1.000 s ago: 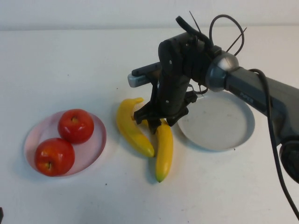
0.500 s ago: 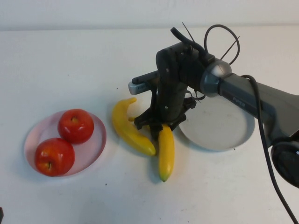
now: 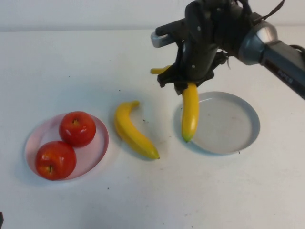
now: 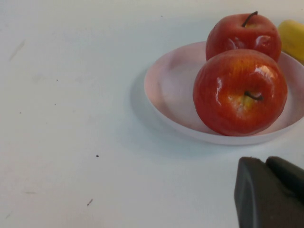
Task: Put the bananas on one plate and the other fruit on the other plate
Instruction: Put another type of fruit in the right plate
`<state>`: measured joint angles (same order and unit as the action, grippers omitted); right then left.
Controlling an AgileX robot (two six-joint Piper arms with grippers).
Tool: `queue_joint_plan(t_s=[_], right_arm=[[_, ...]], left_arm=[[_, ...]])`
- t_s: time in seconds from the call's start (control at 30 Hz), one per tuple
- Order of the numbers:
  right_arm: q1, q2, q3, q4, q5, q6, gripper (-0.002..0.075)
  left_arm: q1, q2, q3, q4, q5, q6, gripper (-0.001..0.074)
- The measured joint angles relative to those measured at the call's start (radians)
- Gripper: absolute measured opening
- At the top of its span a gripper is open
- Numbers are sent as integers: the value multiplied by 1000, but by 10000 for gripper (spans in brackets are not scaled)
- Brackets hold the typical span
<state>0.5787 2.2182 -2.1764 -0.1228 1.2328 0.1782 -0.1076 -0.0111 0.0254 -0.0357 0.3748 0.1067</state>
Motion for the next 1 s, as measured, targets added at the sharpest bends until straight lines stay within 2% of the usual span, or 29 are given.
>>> queue_joint_plan(t_s=[0.33, 0.8, 1.0], right_arm=[[-146, -49, 270, -4, 0, 34, 304], [-230, -42, 284, -27, 0, 47, 305], [-230, -40, 284, -3, 0, 47, 403]], left_arm=[[0, 0, 0, 0, 0, 0, 3], [0, 0, 0, 0, 0, 0, 3], [0, 0, 0, 0, 0, 0, 2]])
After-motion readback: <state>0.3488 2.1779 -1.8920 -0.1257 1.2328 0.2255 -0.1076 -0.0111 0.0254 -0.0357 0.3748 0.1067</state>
